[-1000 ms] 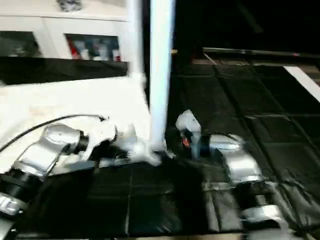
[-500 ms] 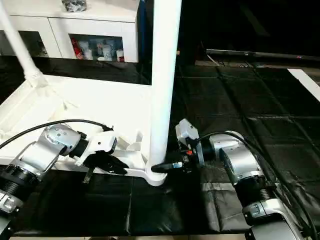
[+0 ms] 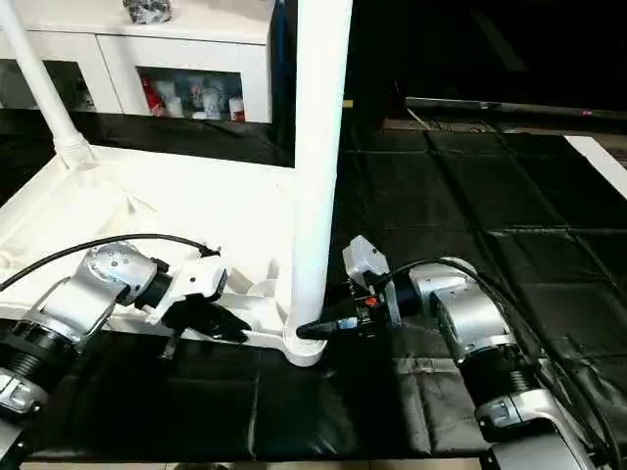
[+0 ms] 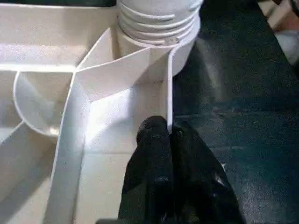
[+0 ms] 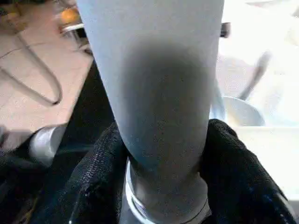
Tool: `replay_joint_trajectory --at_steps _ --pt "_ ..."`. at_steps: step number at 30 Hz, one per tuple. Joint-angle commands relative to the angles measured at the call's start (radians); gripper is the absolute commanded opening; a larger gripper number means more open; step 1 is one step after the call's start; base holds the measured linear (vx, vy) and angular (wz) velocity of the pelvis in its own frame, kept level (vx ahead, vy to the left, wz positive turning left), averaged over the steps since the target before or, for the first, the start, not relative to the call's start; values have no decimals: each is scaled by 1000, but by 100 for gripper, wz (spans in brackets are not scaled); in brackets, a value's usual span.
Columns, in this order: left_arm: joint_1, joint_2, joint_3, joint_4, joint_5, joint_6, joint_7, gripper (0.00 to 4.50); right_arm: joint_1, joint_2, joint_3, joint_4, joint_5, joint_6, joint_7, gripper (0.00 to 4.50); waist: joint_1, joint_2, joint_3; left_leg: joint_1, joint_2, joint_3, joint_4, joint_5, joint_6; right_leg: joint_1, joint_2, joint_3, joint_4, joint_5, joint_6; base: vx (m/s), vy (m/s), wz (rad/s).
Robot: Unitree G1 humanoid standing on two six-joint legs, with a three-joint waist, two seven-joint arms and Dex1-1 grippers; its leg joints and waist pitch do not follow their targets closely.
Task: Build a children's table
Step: Rotate leg to tighten
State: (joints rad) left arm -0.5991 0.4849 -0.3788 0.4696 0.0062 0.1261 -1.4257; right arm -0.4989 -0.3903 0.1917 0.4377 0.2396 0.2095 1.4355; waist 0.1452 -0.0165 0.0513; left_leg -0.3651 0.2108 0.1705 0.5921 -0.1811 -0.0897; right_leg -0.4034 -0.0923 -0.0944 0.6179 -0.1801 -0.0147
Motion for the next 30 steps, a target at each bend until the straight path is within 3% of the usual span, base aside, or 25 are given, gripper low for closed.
replay_joint_trajectory --at_steps 1,4,5,7,9,13,15,16,18,19,23,25,27,30 --pt "-41 -45 49 -32 -13 87 114 0 18 63 -25 -34 -2 49 -171 197 -9 2 -65 9 23 -1 -74 -200 7 54 -59 51 -71 -246 -207 0 0 0" --pt "-38 -71 71 -60 -15 160 182 0 27 113 -44 -52 -23 80 -304 196 -18 0 -64 6 19 -5 -78 -211 -13 58 -61 49 -78 -323 -168 0 0 0" --pt "-40 -108 93 -78 -11 216 261 0 27 167 -56 -60 -51 111 -430 196 -26 0 -65 4 18 -7 -79 -211 -16 59 -60 48 -81 -336 -154 0 0 0" --pt "-42 -153 115 -93 -6 271 346 0 23 223 -60 -58 -93 142 -562 196 -43 2 -64 4 20 -6 -79 -187 -28 52 -55 51 -76 -291 -165 0 0 0" --pt "-46 -209 130 -106 2 331 429 0 8 280 -62 -34 -129 165 -680 194 -56 -1 -67 2 16 -5 -76 -172 -23 57 -56 50 -74 -263 -170 0 0 0" --pt "-61 -312 158 -110 15 420 583 0 -58 380 -65 38 -149 174 -827 193 -64 4 -69 5 13 -2 -72 -147 -10 55 -52 50 -73 -205 -195 0 0 0" --pt "-66 -339 165 -111 20 443 625 0 -76 403 -61 49 -148 174 -845 193 -64 -1 -70 5 13 0 -71 -136 4 57 -50 52 -74 -178 -197 0 0 0" --pt "-67 -347 165 -114 24 451 638 0 -82 409 -59 48 -150 170 -849 193 -63 1 -71 2 13 -1 -70 -120 13 61 -51 52 -68 -143 -203 0 0 0" --pt "-67 -353 164 -119 29 457 646 0 -87 419 -65 47 -145 162 -849 193 -63 0 -72 3 13 0 -69 -105 26 62 -49 52 -66 -107 -208 0 0 0" --pt "-64 -351 161 -125 30 459 647 0 -85 419 -64 41 -146 160 -844 248 -62 1 -72 3 13 0 -69 -97 33 62 -50 52 -64 -89 -212 0 0 0" --pt "-47 -323 153 -143 34 443 628 0 -61 398 -65 7 -139 155 -797 272 -62 -1 -69 4 14 0 -71 -120 37 62 -52 52 -70 -129 -205 0 0 0" --pt "-34 -286 146 -152 29 413 579 0 -33 355 -64 -21 -127 138 -731 305 -60 -1 -69 5 15 0 -71 -130 36 62 -53 53 -72 -143 -195 0 0 0" --pt "-31 -271 145 -153 28 405 559 0 -24 334 -65 -31 -118 132 -706 310 -60 1 -71 6 15 0 -70 -124 40 62 -51 53 -69 -121 -200 0 0 0" --pt "-22 -200 129 -144 27 333 462 0 9 236 -63 -69 -82 96 -568 344 -55 0 -71 7 16 1 -68 -119 52 63 -51 53 -67 -89 -208 0 0 0"
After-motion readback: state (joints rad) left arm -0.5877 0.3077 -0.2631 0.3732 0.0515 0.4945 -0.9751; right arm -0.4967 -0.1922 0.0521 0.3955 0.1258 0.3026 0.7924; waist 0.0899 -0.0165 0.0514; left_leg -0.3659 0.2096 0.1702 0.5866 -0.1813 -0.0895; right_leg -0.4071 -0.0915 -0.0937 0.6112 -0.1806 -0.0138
